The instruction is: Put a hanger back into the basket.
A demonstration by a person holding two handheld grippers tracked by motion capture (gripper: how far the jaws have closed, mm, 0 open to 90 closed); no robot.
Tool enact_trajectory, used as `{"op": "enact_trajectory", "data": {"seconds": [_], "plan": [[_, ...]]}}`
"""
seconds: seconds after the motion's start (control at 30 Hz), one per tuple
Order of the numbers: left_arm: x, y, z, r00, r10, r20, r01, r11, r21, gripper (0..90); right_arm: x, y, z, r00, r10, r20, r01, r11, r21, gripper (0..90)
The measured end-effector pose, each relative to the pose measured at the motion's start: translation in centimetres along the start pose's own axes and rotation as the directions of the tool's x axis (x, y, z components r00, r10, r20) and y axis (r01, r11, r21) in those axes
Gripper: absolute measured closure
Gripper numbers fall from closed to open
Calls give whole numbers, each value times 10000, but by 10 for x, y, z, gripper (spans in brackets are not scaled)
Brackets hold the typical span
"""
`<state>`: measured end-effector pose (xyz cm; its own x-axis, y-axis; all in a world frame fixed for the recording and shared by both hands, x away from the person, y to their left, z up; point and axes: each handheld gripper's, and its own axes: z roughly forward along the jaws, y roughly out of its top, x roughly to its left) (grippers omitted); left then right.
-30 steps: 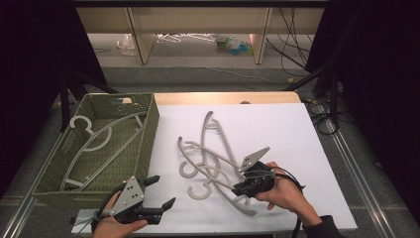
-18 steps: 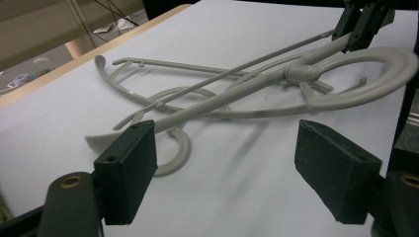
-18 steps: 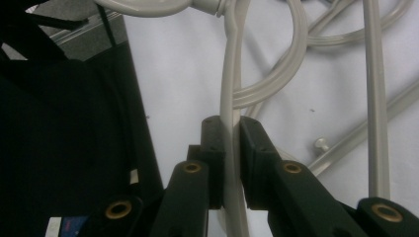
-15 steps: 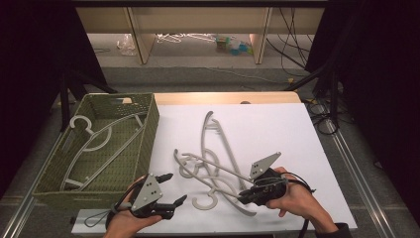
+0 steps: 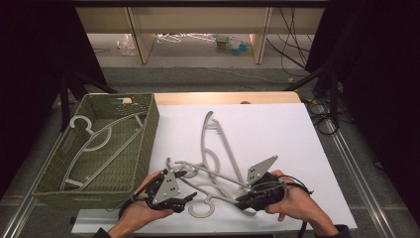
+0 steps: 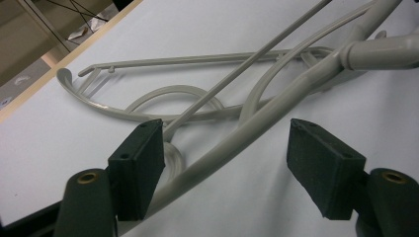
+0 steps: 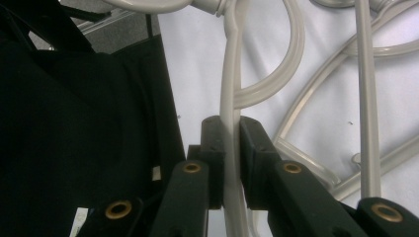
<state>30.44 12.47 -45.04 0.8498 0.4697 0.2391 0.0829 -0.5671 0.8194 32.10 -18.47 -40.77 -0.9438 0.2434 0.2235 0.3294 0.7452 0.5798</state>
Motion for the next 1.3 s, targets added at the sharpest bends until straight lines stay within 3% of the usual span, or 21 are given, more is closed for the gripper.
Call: {"op": "enact_trajectory", "data": {"seconds": [0.07,0.27,0.43,0.5,0.53,0.6,0.7,0.73,0.8,0.93,1.0,1.07,1.13,1.23,1.27,1.3], "plan": [[-1,0,2,9999,-107,-2,107,9999,-103,313,0,0,1,10000,-71,-28,71,10000,-24,824],[-3,2,8,9983,432,390,-439,9989,167,349,2,2,1,9998,-169,-94,170,9998,40,824],[-7,5,13,9943,858,630,-872,9960,194,424,5,5,3,9993,-290,-244,291,9996,34,824],[-9,6,16,9936,859,740,-866,9962,58,430,5,5,3,9990,-301,-319,302,9995,31,824],[-9,7,16,9882,1164,994,-1181,9929,111,480,5,5,4,9989,-304,-345,306,9995,35,824],[-10,8,17,9881,1157,1011,-1165,9932,22,526,5,5,4,9989,-316,-353,318,9995,36,824],[-11,9,19,9779,1543,1413,-1566,9877,48,589,4,5,4,9982,-358,-490,363,9993,98,824],[-10,9,18,9698,1890,1542,-1935,9810,142,613,4,5,4,9985,-415,-360,418,9991,90,823],[-11,10,19,9672,1990,1581,-2027,9792,72,622,4,5,4,9984,-428,-373,431,9990,80,823],[-8,17,14,9410,2876,1784,-2967,9546,257,671,3,4,1,9973,-582,-452,579,9983,-73,823],[-8,18,13,9384,2912,1862,-3003,9536,221,679,2,4,0,9970,-605,-487,599,9981,-141,822],[-7,21,10,9297,3182,1854,-3264,9451,147,700,1,4,-3,9970,-669,-391,657,9973,-324,818],[-7,24,8,9256,3265,1912,-3338,9426,61,715,-1,4,-4,9970,-704,-310,691,9968,-393,807],[-7,29,4,9255,3121,2144,-3196,9475,4,739,-3,3,-7,9975,-699,-121,691,9960,-566,780],[-7,31,2,9269,3083,2143,-3150,9491,-30,748,-4,3,-8,9977,-676,-76,669,9955,-671,770],[-7,33,0,9350,2772,2214,-2823,9593,-89,766,-7,2,-10,9986,-507,148,517,9954,-809,743]]}}
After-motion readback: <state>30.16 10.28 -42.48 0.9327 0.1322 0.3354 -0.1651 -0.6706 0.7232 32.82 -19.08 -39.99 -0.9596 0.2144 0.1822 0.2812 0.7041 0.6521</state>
